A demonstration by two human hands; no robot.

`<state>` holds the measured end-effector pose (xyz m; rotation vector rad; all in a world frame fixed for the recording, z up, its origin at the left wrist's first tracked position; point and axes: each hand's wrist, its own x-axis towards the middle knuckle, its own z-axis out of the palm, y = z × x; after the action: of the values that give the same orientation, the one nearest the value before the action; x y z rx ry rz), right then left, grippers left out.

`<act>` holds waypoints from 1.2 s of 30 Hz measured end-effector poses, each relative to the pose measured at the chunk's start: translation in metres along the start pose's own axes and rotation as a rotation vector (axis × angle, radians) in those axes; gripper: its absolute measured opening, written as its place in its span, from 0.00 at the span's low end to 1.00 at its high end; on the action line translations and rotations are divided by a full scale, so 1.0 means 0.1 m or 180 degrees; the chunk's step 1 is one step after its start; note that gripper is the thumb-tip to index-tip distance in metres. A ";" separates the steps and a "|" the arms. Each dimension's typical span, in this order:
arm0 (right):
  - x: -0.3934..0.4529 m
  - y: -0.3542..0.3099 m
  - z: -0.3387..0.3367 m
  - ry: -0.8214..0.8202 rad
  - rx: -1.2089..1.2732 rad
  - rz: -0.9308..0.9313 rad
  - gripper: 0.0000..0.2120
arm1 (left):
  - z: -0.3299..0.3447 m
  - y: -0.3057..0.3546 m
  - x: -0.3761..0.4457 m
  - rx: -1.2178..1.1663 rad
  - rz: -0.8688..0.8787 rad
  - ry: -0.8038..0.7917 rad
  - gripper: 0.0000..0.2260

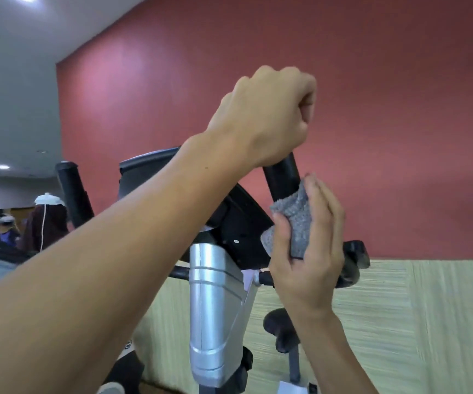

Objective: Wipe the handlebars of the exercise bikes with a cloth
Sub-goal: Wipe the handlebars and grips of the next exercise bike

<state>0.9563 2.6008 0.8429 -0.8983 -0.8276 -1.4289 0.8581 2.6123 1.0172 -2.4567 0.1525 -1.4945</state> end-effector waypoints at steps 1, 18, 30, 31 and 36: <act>0.00 0.05 -0.06 -0.0026 0.0036 0.0040 0.19 | 0.00 -0.01 0.00 -0.0103 -0.0026 0.0009 0.13; 0.02 0.18 -0.02 -0.0323 -0.0701 -0.0502 0.29 | 0.18 0.00 -0.03 -0.0434 -0.0169 0.0661 0.17; 0.00 0.20 0.01 -0.0351 -0.1050 -0.0681 0.31 | 0.18 0.03 -0.10 -0.0342 -0.0119 0.0685 0.12; 0.08 0.13 0.03 -0.0333 -0.1111 -0.0729 0.30 | 0.18 0.04 -0.11 -0.0389 -0.0107 0.0716 0.13; 0.30 0.00 0.09 -0.0396 -0.1079 -0.0849 0.32 | 0.19 0.04 -0.15 -0.0510 -0.0113 0.0866 0.14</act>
<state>0.9570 2.5949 0.8736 -1.1755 -0.8344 -1.7962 0.8681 2.6155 0.9948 -2.3725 0.2921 -1.8959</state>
